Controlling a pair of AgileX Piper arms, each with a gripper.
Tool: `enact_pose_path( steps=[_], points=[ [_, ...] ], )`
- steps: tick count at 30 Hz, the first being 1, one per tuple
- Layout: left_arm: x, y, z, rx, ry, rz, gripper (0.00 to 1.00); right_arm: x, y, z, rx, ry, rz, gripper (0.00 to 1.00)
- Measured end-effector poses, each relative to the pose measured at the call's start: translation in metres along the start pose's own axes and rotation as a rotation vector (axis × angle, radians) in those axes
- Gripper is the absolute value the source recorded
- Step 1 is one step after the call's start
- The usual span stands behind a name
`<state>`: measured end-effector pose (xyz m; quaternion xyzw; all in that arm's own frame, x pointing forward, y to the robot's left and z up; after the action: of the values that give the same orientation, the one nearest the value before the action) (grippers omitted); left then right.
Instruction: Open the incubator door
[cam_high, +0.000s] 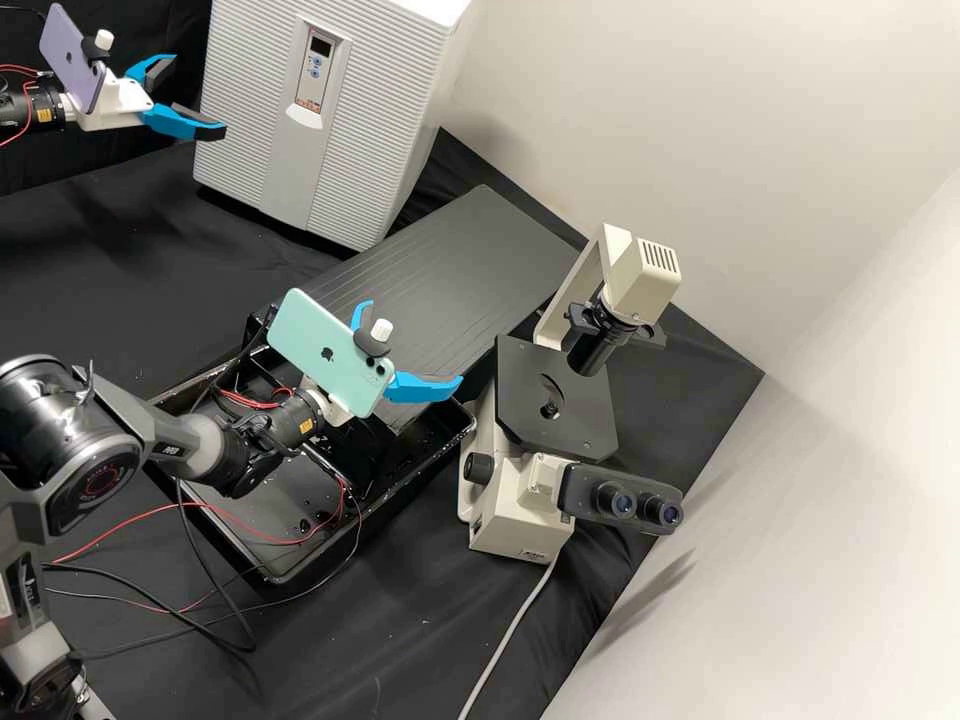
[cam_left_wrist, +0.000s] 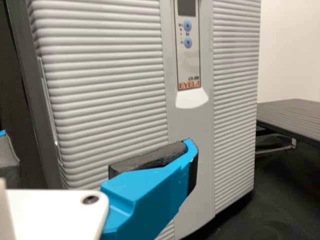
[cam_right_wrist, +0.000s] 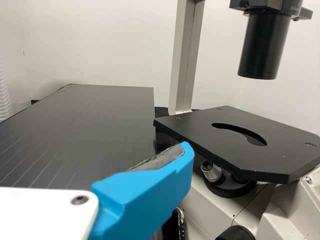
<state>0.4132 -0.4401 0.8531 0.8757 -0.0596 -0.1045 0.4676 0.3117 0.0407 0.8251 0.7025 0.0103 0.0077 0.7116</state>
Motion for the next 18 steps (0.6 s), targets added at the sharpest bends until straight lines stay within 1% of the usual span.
enact_pose_path(
  steps=[4,5,7,10,11,12,18],
  points=[
    [0.004,0.007,0.001,0.013,-0.033,0.008,1.00,0.000,0.000,0.000,0.000,0.000,0.000,1.00],
    [0.005,0.008,0.001,0.008,-0.041,0.009,1.00,0.000,0.000,0.000,0.000,0.000,0.000,1.00],
    [0.008,0.012,0.002,0.013,-0.056,0.014,1.00,0.000,0.000,0.000,0.000,0.000,0.000,1.00],
    [0.012,0.014,0.002,0.014,-0.072,0.017,1.00,0.000,0.000,0.000,0.000,0.000,0.000,1.00],
    [0.013,0.014,0.002,0.006,-0.072,0.020,1.00,0.000,0.000,0.000,0.000,0.000,0.000,1.00],
    [0.015,0.015,0.001,-0.014,-0.075,0.023,1.00,0.000,0.000,0.000,0.000,0.000,0.000,1.00],
    [0.025,0.012,-0.003,-0.054,-0.078,0.027,1.00,0.000,0.000,0.000,0.000,0.000,0.000,1.00]
  ],
)
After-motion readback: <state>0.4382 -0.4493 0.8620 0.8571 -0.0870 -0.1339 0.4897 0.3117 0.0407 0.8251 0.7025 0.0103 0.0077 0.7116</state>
